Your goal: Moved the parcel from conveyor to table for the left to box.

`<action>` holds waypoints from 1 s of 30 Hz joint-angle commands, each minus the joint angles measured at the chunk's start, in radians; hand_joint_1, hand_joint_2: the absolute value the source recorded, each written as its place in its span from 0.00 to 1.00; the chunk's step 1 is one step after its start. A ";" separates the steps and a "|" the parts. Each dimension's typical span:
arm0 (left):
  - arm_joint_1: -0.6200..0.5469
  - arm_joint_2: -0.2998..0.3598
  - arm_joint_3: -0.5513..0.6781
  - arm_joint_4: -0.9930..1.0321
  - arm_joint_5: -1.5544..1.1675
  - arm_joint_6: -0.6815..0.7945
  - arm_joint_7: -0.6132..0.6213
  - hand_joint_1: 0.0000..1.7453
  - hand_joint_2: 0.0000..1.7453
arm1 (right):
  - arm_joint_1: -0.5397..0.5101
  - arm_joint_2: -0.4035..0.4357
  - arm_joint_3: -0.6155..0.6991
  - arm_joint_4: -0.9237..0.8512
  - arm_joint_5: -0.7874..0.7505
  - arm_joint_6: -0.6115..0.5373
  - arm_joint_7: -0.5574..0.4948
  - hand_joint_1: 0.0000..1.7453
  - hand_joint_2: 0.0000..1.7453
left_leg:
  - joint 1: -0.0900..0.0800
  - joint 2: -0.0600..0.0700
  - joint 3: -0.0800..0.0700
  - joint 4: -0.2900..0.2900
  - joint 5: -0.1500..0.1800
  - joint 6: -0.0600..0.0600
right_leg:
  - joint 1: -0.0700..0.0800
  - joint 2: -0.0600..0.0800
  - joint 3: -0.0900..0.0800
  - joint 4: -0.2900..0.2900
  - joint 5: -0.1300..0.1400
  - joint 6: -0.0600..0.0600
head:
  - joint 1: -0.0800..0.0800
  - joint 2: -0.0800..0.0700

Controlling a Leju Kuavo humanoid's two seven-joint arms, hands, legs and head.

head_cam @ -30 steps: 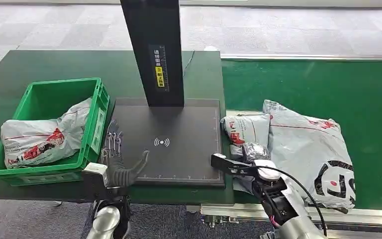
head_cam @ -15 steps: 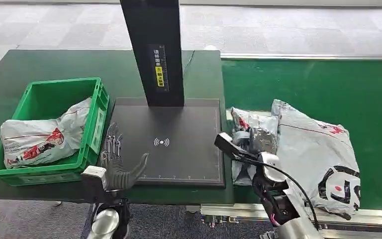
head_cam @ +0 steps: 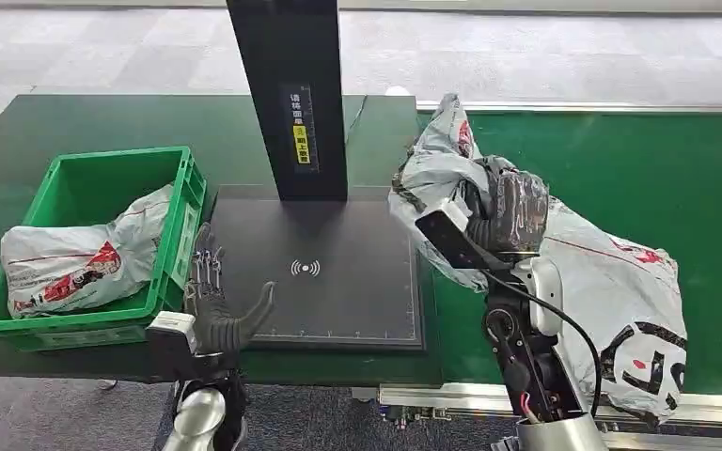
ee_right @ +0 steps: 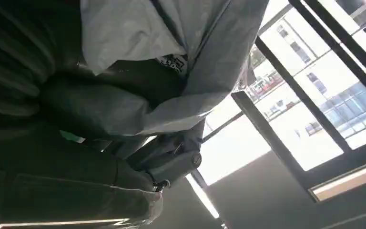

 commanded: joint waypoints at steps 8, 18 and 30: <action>-0.092 0.027 -0.014 0.138 0.016 -0.045 -0.013 0.00 1.00 | -0.164 0.035 0.263 0.356 -0.062 0.387 -0.136 1.00 1.00 | 0.000 0.004 0.003 -0.001 0.000 0.000 | 0.000 0.003 0.001 -0.001 0.001 -0.001 | 0.000 0.000; -0.084 0.041 -0.020 0.122 0.033 -0.047 -0.013 0.00 1.00 | -0.245 0.069 0.453 0.540 -0.107 0.457 -0.259 0.92 1.00 | 0.000 0.001 0.001 -0.001 0.000 0.000 | 0.000 0.002 0.001 0.000 0.000 0.000 | 0.000 0.000; -0.038 0.044 0.008 0.072 0.038 -0.028 -0.025 0.00 1.00 | -0.136 0.042 0.279 0.290 -0.153 0.140 -0.211 0.00 1.00 | 0.000 0.000 0.003 -0.001 0.000 0.000 | 0.001 0.000 0.003 -0.001 0.000 0.000 | 0.000 0.000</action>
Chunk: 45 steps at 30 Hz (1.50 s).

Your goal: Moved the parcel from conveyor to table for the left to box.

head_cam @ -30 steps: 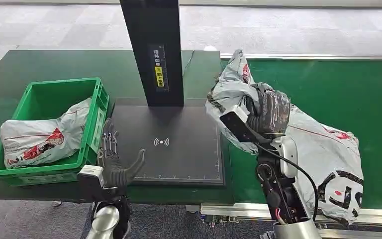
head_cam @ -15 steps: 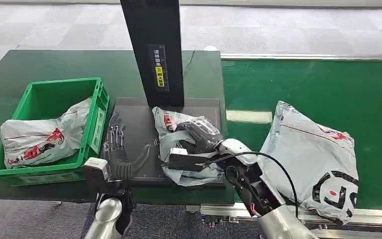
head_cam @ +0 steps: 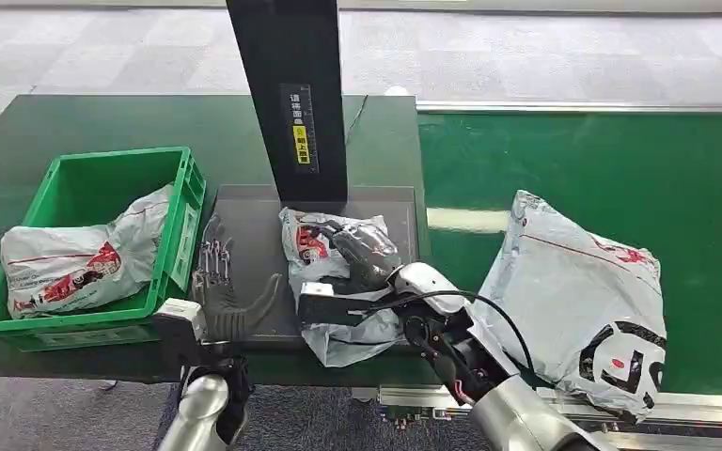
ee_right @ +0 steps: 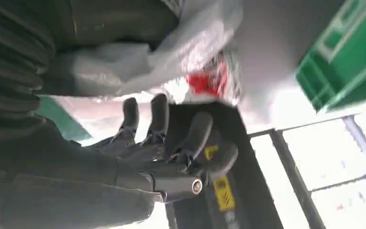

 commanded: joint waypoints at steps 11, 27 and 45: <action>0.017 0.030 0.005 0.010 -0.011 0.019 -0.010 0.00 1.00 | 0.095 -0.014 -0.182 -0.216 -0.107 -0.239 -0.042 0.00 1.00 | 0.000 0.000 0.002 -0.001 0.000 0.000 | 0.000 0.000 0.002 -0.001 0.000 -0.001 | 0.000 0.000; -0.044 0.069 -0.107 0.121 -0.183 0.002 0.013 0.00 1.00 | 0.157 -0.016 -0.277 -0.290 -0.390 -0.159 -0.155 0.00 1.00 | 0.000 -0.001 0.002 -0.001 0.000 0.000 | 0.000 -0.001 0.002 -0.001 0.000 -0.001 | 0.000 0.000; -0.093 0.053 -0.088 0.197 -0.310 0.024 0.034 0.00 1.00 | 0.221 0.028 -0.356 -0.468 -0.556 -0.231 -0.316 0.00 1.00 | 0.000 0.000 0.001 0.000 0.000 0.000 | 0.000 0.000 0.000 0.000 0.000 0.000 | 0.000 0.000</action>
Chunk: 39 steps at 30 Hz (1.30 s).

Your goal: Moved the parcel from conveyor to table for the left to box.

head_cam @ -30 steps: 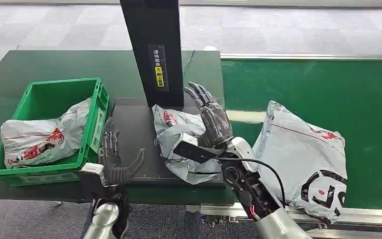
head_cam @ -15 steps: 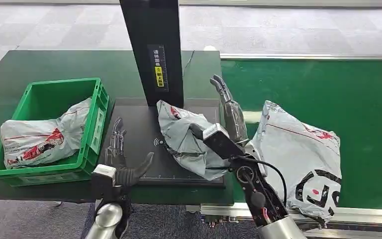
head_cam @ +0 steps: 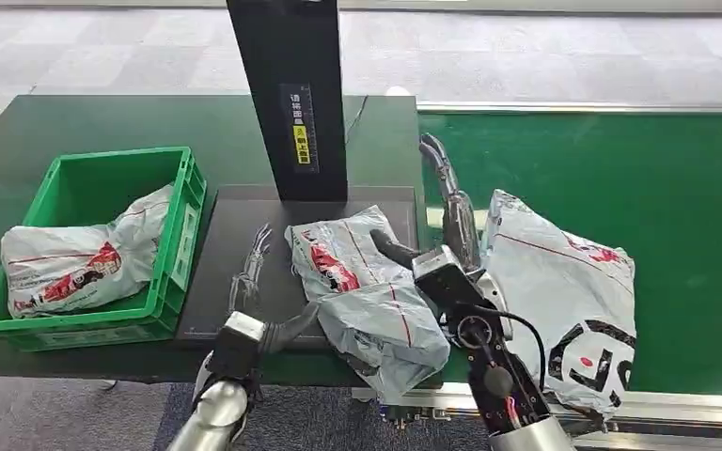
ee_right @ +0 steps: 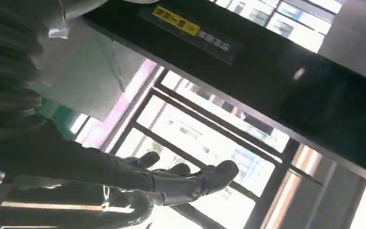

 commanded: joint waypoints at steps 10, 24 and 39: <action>-0.112 0.023 -0.138 0.304 -0.449 0.097 0.186 0.00 1.00 | 0.041 0.024 -0.098 -0.112 -0.131 -0.042 -0.023 0.00 1.00 | 0.000 -0.001 0.003 -0.001 0.000 0.000 | 0.000 -0.001 0.003 -0.002 0.000 0.000 | 0.000 0.000; -0.120 0.011 -0.133 0.380 -0.560 -0.026 0.265 0.00 1.00 | 0.046 0.022 -0.078 -0.099 -0.070 -0.031 -0.004 0.00 1.00 | 0.000 0.000 0.002 -0.001 0.000 0.000 | 0.000 0.000 0.002 -0.001 0.000 0.000 | 0.000 0.000; -0.092 0.006 -0.116 0.338 -0.594 -0.037 0.259 0.82 1.00 | 0.058 0.029 -0.081 -0.111 -0.052 -0.023 0.004 0.00 1.00 | 0.000 0.001 0.003 -0.002 0.000 0.000 | 0.000 0.001 0.004 -0.002 0.000 0.000 | 0.000 0.000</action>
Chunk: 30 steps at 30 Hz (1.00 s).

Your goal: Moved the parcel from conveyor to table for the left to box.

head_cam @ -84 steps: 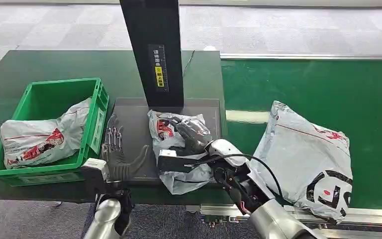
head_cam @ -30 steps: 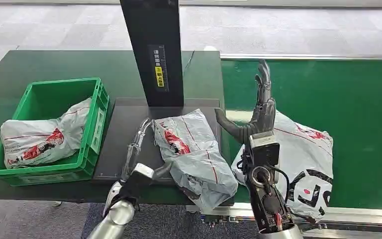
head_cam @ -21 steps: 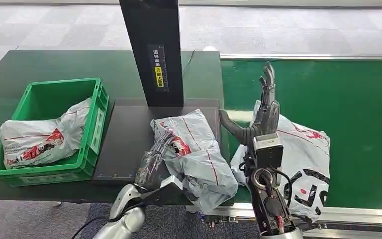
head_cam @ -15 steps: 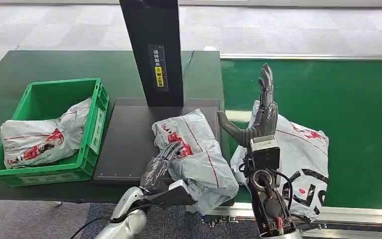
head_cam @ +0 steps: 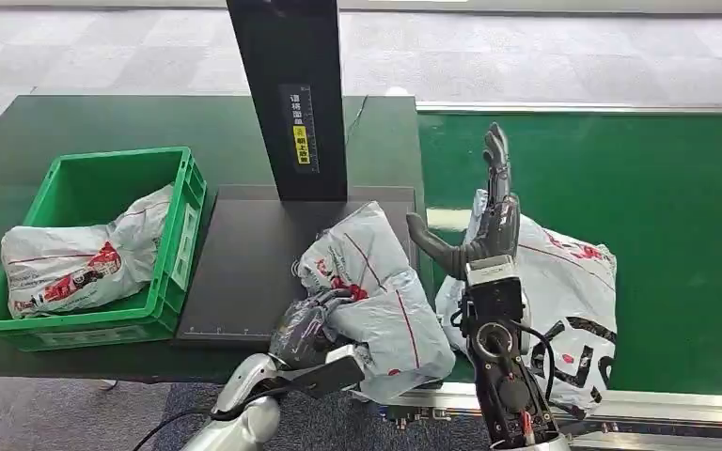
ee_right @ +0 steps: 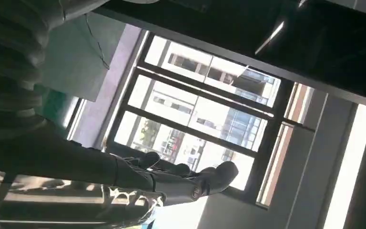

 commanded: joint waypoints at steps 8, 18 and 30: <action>0.012 -0.003 0.031 0.014 -0.033 0.061 -0.024 0.69 1.00 | 0.005 0.002 -0.014 0.005 0.007 0.017 0.011 0.00 1.00 | 0.000 0.001 0.004 -0.001 0.000 0.000 | 0.000 0.001 0.003 -0.001 0.000 0.000 | 0.000 0.000; 0.051 -0.018 0.107 -0.182 0.077 0.362 -0.225 1.00 1.00 | 0.017 0.005 -0.019 -0.017 0.008 0.023 0.015 0.00 1.00 | 0.000 0.001 0.002 0.000 0.000 0.000 | 0.000 0.001 0.002 0.000 0.000 0.000 | 0.000 0.000; 0.094 0.023 -0.012 -0.454 0.308 0.555 -0.390 1.00 1.00 | -0.014 0.001 -0.014 0.035 -0.018 0.010 0.010 0.00 1.00 | 0.000 0.001 0.001 0.001 -0.001 0.000 | 0.000 0.001 0.001 0.000 0.000 0.000 | 0.000 0.000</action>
